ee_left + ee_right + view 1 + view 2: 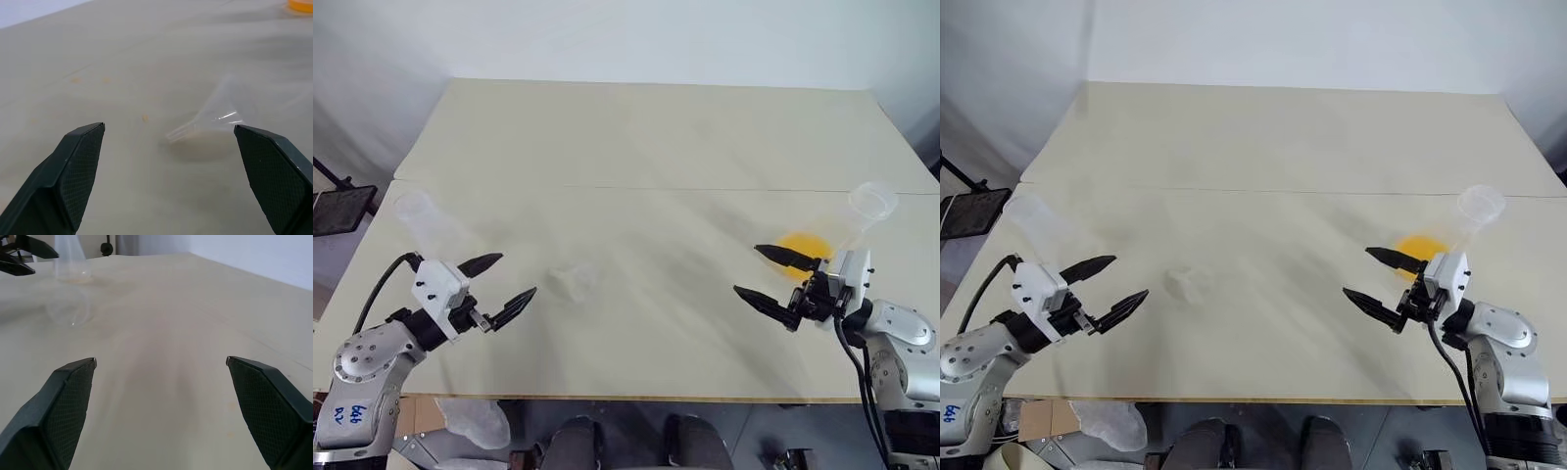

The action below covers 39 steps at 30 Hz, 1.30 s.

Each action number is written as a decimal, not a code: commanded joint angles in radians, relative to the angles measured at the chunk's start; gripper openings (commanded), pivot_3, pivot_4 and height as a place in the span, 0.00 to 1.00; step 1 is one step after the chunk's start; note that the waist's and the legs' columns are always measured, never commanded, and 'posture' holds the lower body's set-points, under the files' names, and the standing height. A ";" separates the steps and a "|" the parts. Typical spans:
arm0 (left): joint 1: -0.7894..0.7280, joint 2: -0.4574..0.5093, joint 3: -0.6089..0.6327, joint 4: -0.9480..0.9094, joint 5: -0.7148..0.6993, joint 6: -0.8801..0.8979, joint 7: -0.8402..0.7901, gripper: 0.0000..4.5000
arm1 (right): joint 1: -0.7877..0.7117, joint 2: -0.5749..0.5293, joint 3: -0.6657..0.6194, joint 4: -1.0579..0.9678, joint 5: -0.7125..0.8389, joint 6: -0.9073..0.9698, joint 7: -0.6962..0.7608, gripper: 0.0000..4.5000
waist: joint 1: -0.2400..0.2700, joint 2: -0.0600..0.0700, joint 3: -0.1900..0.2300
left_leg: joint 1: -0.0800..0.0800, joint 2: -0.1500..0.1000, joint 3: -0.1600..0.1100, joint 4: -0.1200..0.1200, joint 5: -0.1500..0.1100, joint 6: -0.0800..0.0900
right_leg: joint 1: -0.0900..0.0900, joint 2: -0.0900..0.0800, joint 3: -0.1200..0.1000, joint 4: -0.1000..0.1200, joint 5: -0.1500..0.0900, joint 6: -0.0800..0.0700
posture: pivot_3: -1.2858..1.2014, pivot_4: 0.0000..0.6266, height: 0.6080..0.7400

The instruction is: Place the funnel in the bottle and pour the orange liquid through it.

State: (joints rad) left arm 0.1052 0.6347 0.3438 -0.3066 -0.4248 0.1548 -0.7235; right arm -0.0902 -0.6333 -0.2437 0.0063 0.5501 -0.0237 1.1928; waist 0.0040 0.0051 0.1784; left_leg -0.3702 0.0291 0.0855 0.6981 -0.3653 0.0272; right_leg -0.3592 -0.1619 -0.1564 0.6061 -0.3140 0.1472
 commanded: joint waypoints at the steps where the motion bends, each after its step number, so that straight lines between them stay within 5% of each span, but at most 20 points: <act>1: -0.007 -0.003 0.015 -0.023 0.016 -0.047 0.006 1.00 | 0.016 -0.019 -0.022 -0.016 0.012 -0.018 0.026 0.99 | -0.001 0.000 0.000 | 0.000 0.000 0.001 0.000 0.000 0.000 | 0.000 0.000 0.000 0.000 0.000 0.000 | 0.52 0.24 1.00; 8: 0.036 -0.026 0.066 -0.045 -0.081 0.009 0.014 1.00 | -0.031 0.010 0.017 -0.005 0.006 -0.012 0.033 0.99 | -0.006 0.001 0.000 | 0.001 0.001 0.004 0.000 0.000 0.000 | -0.001 0.000 0.001 0.000 0.000 0.000 | 0.52 0.24 1.00; 22: 0.338 -0.428 0.370 -0.047 -0.137 -0.133 0.331 1.00 | -0.265 0.195 0.216 -0.078 0.018 0.084 -0.028 0.99 | 0.009 0.001 0.001 | 0.000 0.002 0.004 0.000 -0.001 0.001 | -0.003 -0.002 0.002 0.000 0.000 0.000 | 0.52 0.24 1.00; 27: 0.321 -0.396 0.321 -0.091 -0.141 -0.088 0.339 1.00 | -0.268 0.178 0.217 -0.038 0.005 0.075 -0.003 0.99 | 0.019 0.001 0.001 | 0.000 0.002 0.004 0.000 -0.001 0.002 | -0.002 -0.003 0.002 0.000 0.000 0.000 | 0.52 0.24 1.00; 39: -0.173 -0.175 0.223 0.086 -0.072 0.157 0.532 1.00 | -0.225 0.192 0.228 -0.065 0.015 0.087 -0.024 0.99 | -0.005 0.000 0.000 | -0.001 0.000 0.008 -0.001 -0.001 0.000 | -0.008 -0.001 0.000 0.005 0.000 0.000 | 0.52 0.24 1.00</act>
State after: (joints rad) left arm -0.0566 0.4399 0.5667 -0.2203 -0.5043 0.3032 -0.1906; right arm -0.3236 -0.4468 -0.0072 -0.0116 0.5494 0.0668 1.1730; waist -0.0013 0.0052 0.1788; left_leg -0.3710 0.0290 0.0935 0.6968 -0.3662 0.0273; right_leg -0.3672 -0.1623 -0.1561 0.6111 -0.3138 0.1473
